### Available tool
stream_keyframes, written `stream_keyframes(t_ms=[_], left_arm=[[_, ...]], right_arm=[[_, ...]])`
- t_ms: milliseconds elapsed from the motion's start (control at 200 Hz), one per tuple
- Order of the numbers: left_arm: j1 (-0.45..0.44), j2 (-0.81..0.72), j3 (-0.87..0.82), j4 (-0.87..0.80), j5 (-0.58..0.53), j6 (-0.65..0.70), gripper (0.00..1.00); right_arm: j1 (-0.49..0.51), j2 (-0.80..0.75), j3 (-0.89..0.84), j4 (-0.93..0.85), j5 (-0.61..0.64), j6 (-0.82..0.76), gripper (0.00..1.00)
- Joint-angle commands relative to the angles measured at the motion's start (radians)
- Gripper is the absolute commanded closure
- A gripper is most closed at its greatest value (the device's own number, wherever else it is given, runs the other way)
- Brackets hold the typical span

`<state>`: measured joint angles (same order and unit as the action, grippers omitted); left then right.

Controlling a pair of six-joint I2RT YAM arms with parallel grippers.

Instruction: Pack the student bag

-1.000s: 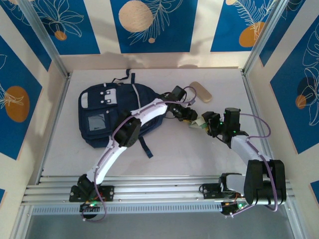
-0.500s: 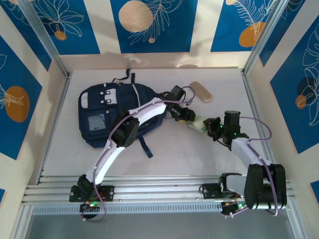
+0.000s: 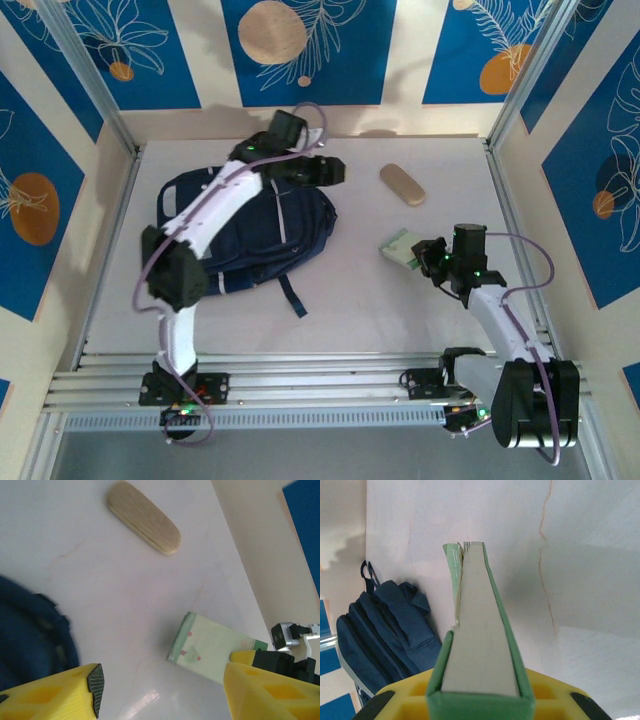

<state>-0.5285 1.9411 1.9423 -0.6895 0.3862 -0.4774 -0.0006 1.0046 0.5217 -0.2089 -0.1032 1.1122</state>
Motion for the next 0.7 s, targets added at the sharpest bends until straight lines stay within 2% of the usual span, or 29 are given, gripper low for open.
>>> stream_keyframes(t_ms=[0, 85, 210, 395, 695], left_arm=[[0.105, -0.054, -0.155, -0.008, -0.065, -0.055, 0.33], [0.174, -0.071, -0.236, 0.003, -0.049, -0.074, 0.34], [0.21, -0.074, -0.296, 0.017, -0.046, -0.044, 0.34], [0.223, -0.028, -0.297, 0.031, -0.063, -0.021, 0.35], [0.201, 0.063, -0.247, 0.081, 0.015, -0.038, 0.5]], right_arm=[[0.028, -0.02, 0.053, -0.017, 0.014, -0.058, 0.93], [0.049, -0.01, 0.06, -0.017, 0.013, -0.069, 0.93], [0.068, -0.001, 0.07, -0.021, 0.013, -0.087, 0.93], [0.068, -0.003, 0.057, -0.017, 0.008, -0.094, 0.94], [0.068, 0.011, 0.014, 0.021, 0.005, -0.097, 0.95]])
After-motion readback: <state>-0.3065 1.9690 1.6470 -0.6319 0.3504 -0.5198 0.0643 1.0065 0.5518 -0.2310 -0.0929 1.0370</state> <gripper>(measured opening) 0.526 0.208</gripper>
